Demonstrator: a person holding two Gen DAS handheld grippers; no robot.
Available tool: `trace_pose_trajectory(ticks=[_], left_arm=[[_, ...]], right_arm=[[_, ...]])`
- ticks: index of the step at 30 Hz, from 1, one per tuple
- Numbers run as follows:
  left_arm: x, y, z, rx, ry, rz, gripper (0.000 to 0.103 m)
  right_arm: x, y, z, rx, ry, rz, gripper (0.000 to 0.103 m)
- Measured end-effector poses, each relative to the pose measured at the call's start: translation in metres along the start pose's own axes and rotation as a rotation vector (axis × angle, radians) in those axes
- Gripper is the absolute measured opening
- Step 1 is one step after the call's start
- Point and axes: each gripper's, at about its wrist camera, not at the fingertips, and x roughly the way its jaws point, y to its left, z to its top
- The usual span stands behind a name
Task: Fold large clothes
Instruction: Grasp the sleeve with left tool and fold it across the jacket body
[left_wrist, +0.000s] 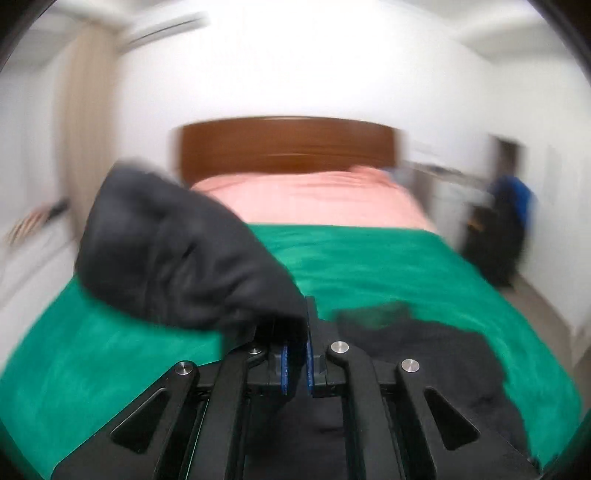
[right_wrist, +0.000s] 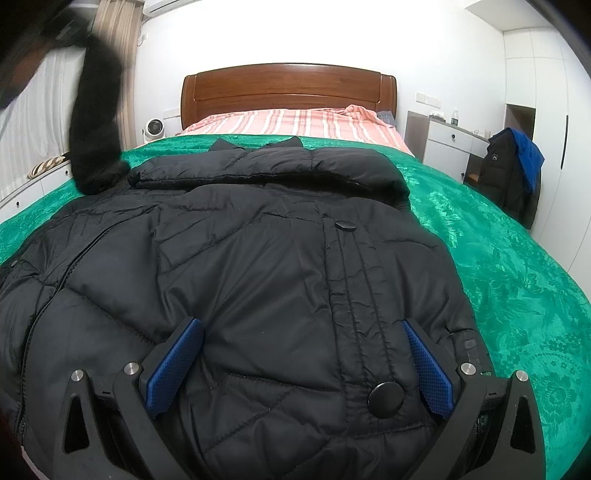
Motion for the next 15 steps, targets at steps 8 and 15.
trace_pose_trajectory(ticks=[8,15], left_arm=[[0.109,-0.221,-0.127,0.455,0.289,-0.101,0.073],[0.066,-0.185,-0.201,0.5,0.317,-0.063,0.088]], right_arm=[[0.001,0.0,0.001,-0.001,0.001,0.006,0.103],[0.003,-0.002,0.002,-0.005,0.007,0.017,0.103]])
